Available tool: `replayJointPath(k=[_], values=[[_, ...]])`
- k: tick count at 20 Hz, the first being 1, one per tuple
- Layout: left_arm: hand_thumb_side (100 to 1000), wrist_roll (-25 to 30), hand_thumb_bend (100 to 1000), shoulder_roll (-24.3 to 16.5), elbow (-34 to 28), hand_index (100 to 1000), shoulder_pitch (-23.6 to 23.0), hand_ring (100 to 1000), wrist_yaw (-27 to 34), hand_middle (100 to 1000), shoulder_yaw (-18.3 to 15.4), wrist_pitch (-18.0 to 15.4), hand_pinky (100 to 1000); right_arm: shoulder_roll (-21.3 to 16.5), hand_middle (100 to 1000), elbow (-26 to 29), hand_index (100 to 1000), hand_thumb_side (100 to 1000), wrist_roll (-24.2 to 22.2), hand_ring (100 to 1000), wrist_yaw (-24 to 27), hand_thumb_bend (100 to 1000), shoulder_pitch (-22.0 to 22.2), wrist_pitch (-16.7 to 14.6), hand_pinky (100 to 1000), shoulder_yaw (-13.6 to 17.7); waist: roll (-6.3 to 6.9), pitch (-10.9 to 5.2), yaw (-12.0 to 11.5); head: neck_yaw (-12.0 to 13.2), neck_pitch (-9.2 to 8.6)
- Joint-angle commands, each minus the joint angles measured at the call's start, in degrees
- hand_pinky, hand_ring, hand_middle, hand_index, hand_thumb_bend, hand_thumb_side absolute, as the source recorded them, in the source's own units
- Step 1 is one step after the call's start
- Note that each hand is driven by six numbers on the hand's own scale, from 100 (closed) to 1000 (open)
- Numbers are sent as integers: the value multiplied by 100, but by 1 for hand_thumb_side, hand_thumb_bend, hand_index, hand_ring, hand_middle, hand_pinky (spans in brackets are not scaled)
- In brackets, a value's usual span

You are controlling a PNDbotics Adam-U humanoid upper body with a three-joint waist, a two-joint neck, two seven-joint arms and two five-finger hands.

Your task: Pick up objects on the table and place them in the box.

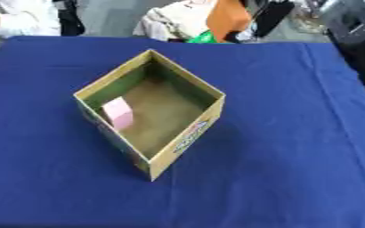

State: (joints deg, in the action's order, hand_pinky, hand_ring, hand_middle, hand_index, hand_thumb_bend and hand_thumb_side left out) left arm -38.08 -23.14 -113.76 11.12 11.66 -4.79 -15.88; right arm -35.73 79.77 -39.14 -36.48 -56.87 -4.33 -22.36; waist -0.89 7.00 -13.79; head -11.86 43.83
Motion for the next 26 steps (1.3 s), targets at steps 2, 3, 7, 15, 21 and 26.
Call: replayJointPath(k=[2,3,7,15,21,26], values=[[956,25,532,-66,-84,848,61,664,41,729,-17,-8,848,445,532,-160,618,361,-85,589,-68,100,-168,123,448,-139,2,-96,-28,-6,29],[956,22,533,-66,-84,848,59,664,39,729,-21,-10,848,574,533,-249,618,361,-108,590,-126,100,-170,126,449,-169,-3,-100,-27,6,29],[957,10,534,-63,-84,848,41,663,31,728,-33,-11,848,917,532,-618,617,379,-164,590,-293,100,-95,50,449,-258,-13,-106,-28,48,29],[958,14,533,-60,-84,847,39,662,29,728,-30,-6,848,1028,537,-709,621,395,-209,596,-403,100,65,-240,451,-462,-5,-104,-20,65,29],[959,11,533,-55,-84,847,20,660,30,727,-30,0,848,1036,540,-719,624,402,-271,599,-492,100,246,-381,452,-594,-2,-105,-20,74,29],[959,13,532,-53,-84,847,17,660,33,727,-28,4,848,1064,580,-780,663,414,-311,639,-566,157,287,-473,501,-645,3,-104,-12,71,29]])
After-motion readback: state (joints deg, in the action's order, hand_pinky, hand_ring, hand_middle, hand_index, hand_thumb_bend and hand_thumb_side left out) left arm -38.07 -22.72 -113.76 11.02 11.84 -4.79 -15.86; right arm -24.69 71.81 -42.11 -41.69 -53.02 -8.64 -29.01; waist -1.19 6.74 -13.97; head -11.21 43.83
